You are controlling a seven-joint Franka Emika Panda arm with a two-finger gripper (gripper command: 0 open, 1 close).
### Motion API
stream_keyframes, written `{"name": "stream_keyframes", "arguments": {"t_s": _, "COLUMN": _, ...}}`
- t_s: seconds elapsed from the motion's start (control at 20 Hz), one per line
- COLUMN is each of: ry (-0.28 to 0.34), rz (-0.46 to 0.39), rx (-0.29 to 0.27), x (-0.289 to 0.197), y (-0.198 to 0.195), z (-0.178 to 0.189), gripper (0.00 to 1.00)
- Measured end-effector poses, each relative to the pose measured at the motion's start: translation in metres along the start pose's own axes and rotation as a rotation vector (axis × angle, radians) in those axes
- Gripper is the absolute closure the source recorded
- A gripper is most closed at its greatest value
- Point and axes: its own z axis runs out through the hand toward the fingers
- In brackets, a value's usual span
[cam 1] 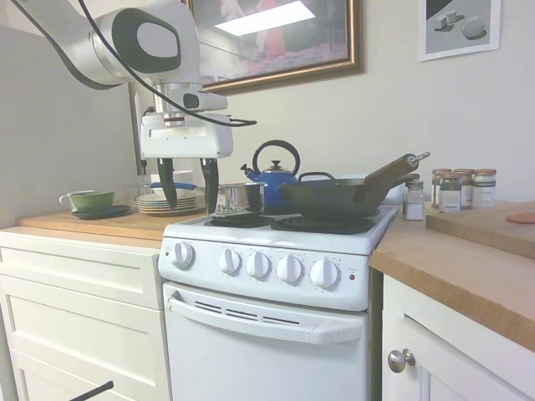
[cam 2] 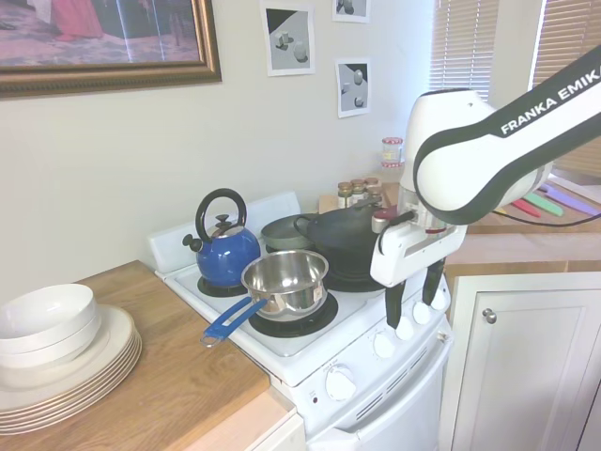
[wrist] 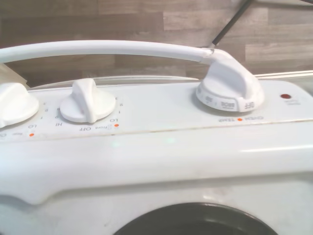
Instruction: Turn on the stove on the bottom left
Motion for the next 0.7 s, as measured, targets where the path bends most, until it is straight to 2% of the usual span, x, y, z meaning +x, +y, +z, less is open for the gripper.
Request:
{"name": "stream_keyframes", "arguments": {"t_s": 0.4, "ry": -0.006, "rz": 0.003, "rx": -0.024, "x": 0.019, "y": -0.010, "z": 0.016, "gripper": 0.00}}
{"name": "stream_keyframes", "arguments": {"t_s": 0.45, "ry": -0.008, "rz": 0.004, "rx": -0.025, "x": 0.021, "y": -0.011, "z": 0.017, "gripper": 1.00}}
{"name": "stream_keyframes", "arguments": {"t_s": 0.7, "ry": -0.016, "rz": 0.000, "rx": -0.031, "x": 0.024, "y": -0.016, "z": 0.023, "gripper": 1.00}}
